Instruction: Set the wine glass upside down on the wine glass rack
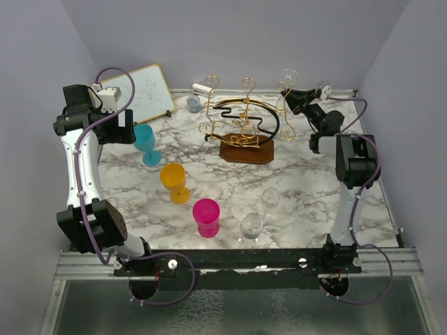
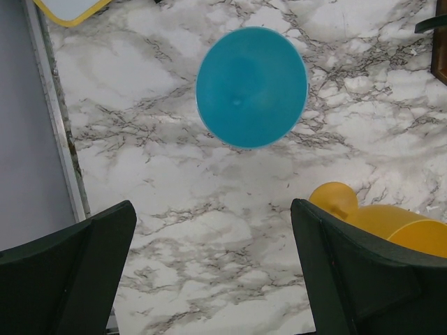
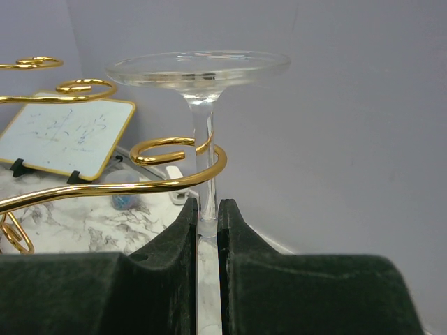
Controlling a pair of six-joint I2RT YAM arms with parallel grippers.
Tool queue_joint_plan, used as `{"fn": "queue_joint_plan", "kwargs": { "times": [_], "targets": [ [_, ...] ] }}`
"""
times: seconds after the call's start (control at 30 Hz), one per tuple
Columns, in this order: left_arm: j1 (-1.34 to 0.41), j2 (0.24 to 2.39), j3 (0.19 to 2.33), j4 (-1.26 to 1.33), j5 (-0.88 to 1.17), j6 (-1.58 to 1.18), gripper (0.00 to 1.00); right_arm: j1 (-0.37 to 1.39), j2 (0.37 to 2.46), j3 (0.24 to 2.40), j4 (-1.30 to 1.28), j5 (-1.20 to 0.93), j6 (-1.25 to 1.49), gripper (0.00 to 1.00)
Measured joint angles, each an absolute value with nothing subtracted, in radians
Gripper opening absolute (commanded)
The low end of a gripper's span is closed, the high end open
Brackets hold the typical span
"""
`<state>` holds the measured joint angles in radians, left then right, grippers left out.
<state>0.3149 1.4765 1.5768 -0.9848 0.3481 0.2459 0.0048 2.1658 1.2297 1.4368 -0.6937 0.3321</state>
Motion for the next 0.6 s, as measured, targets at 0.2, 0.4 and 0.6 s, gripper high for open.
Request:
{"fn": "queue_joint_plan", "kwargs": {
  "times": [0.2,0.4,0.6],
  "targets": [
    [0.315,1.486,1.582,-0.999,0.345,0.245,0.96,0.004,2.185,1.267,1.437,-0.707,0.342,0.01],
    [0.320,1.506,1.604,-1.004,0.344,0.242,0.96,0.004,2.210,1.291,1.437,-0.745,0.356,0.01],
    [0.334,1.521,1.610,-1.002,0.343,0.239,0.96,0.005,2.225,1.308,1.436,-0.797,0.373,0.01]
  ]
}}
